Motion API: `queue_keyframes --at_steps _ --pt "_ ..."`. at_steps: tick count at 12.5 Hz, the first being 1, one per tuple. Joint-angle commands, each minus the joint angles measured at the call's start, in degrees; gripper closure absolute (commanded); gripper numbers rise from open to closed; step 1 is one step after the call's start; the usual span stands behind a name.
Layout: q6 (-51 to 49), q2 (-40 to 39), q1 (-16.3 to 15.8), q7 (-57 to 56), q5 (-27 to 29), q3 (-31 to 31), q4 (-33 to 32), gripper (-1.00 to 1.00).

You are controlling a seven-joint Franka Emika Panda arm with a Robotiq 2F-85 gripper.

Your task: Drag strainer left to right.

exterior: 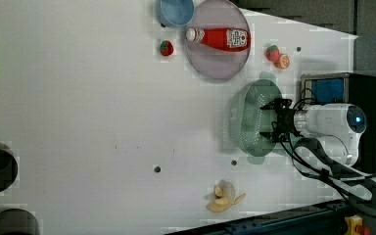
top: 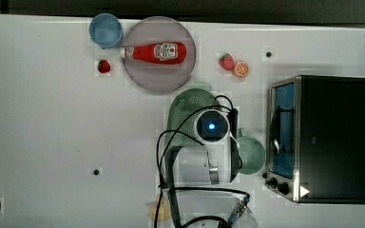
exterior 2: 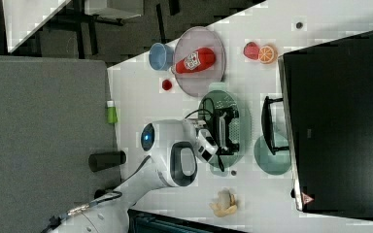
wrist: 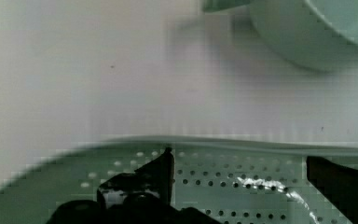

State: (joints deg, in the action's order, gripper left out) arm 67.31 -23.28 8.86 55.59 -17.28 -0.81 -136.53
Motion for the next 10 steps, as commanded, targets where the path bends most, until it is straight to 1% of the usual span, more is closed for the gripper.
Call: queue_keyframes --at_steps 1,4,6,8,10 --pt "0.53 0.3 0.1 -5.97 -0.39 -1.37 -0.46 -1.0" --pt "0.53 1.95 0.11 -15.37 -0.37 -0.26 -0.79 -1.0" --pt "-0.05 5.8 0.12 -19.12 -0.07 2.36 -1.07 -1.0" --pt "-4.58 11.39 0.12 -19.14 0.05 5.13 -0.68 -1.0" --pt "-12.93 17.09 0.1 -19.17 0.09 7.36 1.01 -1.0"
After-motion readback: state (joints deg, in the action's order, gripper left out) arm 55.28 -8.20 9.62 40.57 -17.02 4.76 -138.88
